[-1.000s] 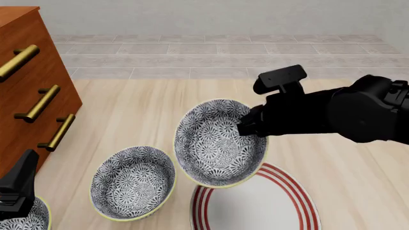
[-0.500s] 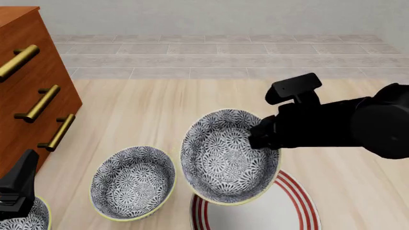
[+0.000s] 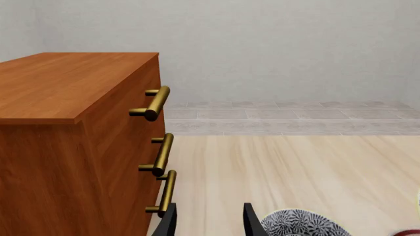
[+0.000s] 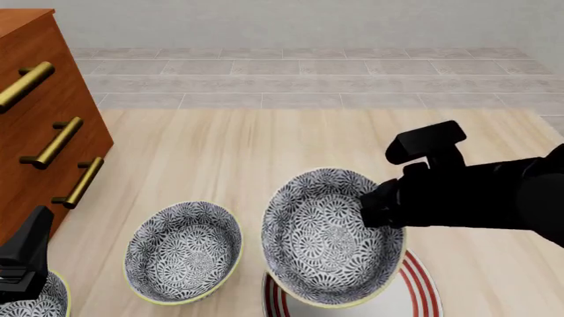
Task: Pick up the bowl and put it in the front on the plate.
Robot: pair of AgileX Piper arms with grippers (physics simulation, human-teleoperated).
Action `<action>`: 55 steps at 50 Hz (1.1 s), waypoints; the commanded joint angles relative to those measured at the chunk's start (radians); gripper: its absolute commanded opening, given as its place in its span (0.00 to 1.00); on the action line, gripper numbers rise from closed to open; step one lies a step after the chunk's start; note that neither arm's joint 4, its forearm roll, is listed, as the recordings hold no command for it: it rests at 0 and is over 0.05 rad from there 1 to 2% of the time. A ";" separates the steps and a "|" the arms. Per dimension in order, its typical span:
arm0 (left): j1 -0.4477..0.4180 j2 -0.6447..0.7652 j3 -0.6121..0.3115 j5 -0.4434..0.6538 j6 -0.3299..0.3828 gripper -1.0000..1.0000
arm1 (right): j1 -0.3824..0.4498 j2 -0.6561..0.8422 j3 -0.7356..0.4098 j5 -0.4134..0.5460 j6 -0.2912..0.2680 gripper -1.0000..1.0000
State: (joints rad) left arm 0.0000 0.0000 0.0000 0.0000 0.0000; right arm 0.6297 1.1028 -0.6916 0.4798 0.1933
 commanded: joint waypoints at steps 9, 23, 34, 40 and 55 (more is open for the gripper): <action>0.000 0.000 0.000 0.000 0.000 1.00 | -0.007 -0.073 0.075 0.010 0.034 0.00; 0.000 0.000 0.000 0.000 0.000 1.00 | 0.005 -0.103 0.131 -0.010 0.065 0.00; 0.000 0.000 0.000 0.000 0.000 1.00 | 0.012 -0.112 0.189 -0.048 0.094 0.00; 0.000 0.000 0.000 0.000 0.000 1.00 | 0.014 -0.106 0.224 -0.082 0.110 0.00; 0.000 0.000 0.000 0.000 0.000 1.00 | 0.020 -0.095 0.284 -0.139 0.138 0.00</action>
State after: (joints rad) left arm 0.0000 0.0000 0.0000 0.0000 0.0000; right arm 0.6453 1.0042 -0.4458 0.3794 0.3080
